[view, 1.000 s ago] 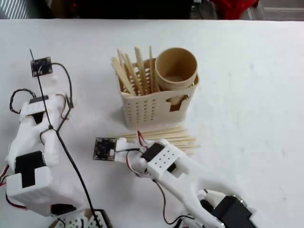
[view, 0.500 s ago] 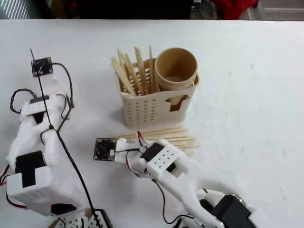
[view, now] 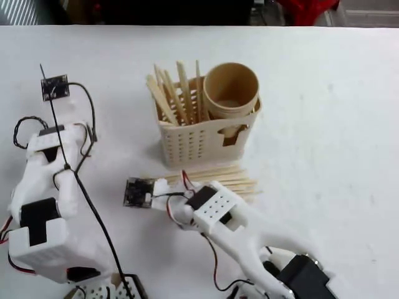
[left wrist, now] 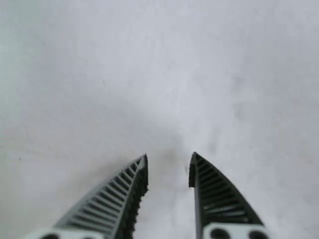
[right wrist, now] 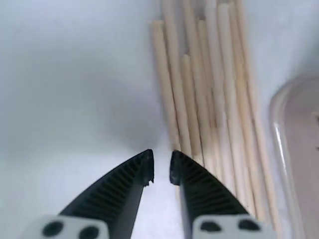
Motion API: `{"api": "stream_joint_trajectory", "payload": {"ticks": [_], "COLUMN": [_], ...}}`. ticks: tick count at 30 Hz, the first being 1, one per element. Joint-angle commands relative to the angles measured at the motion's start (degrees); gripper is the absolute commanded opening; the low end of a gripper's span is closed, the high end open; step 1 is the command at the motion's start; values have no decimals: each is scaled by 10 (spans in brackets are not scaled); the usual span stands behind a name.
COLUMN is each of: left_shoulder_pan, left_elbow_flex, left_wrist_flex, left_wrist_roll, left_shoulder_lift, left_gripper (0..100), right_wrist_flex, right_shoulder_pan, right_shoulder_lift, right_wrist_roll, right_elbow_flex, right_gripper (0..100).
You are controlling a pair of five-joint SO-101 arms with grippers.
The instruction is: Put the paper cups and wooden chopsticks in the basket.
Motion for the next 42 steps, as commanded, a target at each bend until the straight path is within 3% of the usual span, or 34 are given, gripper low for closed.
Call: {"api": "stream_joint_trajectory", "payload": {"ticks": [1, 9, 13, 18, 24, 32, 37, 42], "left_shoulder_pan": [7, 7, 7, 7, 7, 7, 7, 7], "left_elbow_flex": [-12, -12, -12, -12, -15, -14, -14, -13], "left_wrist_flex": [-8, -7, -9, -9, -9, -9, -9, -9], "left_wrist_roll": [-7, -7, -7, -7, -7, -7, -7, -7], "left_shoulder_lift": [-2, -2, -2, -2, -2, -2, -2, -2], "left_gripper": [155, 155, 155, 155, 155, 157, 157, 157], "right_wrist_flex": [-10, 15, 21, 25, 105, 171, 179, 151], "right_shoulder_pan": [6, -1, -2, -3, 0, 3, 5, 34], "right_shoulder_lift": [15, 83, 82, 68, -68, -319, -402, -341], "right_wrist_roll": [5, 5, 4, 2, -6, -74, -99, -138], "right_elbow_flex": [-5, -51, -55, -54, -49, -74, -178, -374], "right_gripper": [132, 138, 17, 15, 17, 17, 17, 17]}}
